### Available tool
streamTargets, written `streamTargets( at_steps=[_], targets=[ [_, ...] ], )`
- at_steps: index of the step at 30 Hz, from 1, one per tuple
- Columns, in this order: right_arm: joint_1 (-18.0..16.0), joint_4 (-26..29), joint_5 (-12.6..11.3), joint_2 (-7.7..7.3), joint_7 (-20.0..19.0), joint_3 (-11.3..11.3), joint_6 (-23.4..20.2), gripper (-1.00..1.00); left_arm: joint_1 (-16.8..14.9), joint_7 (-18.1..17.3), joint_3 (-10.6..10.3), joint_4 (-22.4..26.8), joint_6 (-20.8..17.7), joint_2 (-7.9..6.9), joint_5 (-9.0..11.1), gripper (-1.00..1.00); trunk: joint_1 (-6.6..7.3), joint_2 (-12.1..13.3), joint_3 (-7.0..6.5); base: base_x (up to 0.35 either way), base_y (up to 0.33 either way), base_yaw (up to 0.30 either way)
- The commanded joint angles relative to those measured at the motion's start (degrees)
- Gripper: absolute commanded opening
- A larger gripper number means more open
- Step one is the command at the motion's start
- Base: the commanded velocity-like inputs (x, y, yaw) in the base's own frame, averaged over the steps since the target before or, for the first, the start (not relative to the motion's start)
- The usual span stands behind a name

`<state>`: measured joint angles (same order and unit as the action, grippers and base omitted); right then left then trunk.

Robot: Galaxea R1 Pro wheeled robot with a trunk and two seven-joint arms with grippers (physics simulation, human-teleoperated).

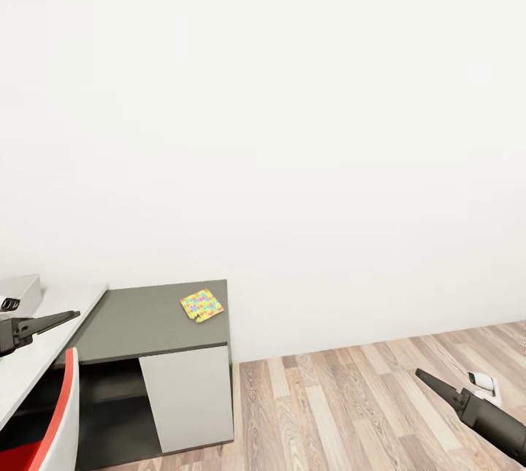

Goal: Put all the toys in the child's room - the three board games (two on the bed and one on the table), the two jigsaw puzzles on the table, and the tennis ball on the table - inside the toy box on the table in the child's room.

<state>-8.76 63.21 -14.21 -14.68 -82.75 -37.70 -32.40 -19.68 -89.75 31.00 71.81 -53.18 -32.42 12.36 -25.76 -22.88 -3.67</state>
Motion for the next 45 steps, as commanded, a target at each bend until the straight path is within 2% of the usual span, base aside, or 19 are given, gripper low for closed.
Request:
streamTargets(
  at_steps=[1, 18, 45],
  targets=[
    [-0.03, -0.02, -0.1, 0.0, -0.16, -0.03, -0.61, 1.0, -0.01, -0.25, 0.02, 0.0, -0.61, -0.01, -0.06, 1.0, -0.02, -0.04, 0.02, 0.0, 0.0, -0.136],
    [-0.03, -0.02, -0.1, -0.08, -0.11, -0.11, -1.62, 1.0, -0.01, -0.25, 0.03, 0.0, -0.61, -0.01, -0.03, 1.0, -0.02, -0.04, 0.07, 0.0, 0.0, -0.243],
    [-0.31, -0.86, -0.03, -0.08, -0.11, -0.26, -1.96, 1.0, -0.01, -0.25, 0.06, 0.0, -0.57, -0.01, 0.03, 1.0, -0.02, -0.04, 0.93, 0.0, 0.0, -0.26]
  ],
)
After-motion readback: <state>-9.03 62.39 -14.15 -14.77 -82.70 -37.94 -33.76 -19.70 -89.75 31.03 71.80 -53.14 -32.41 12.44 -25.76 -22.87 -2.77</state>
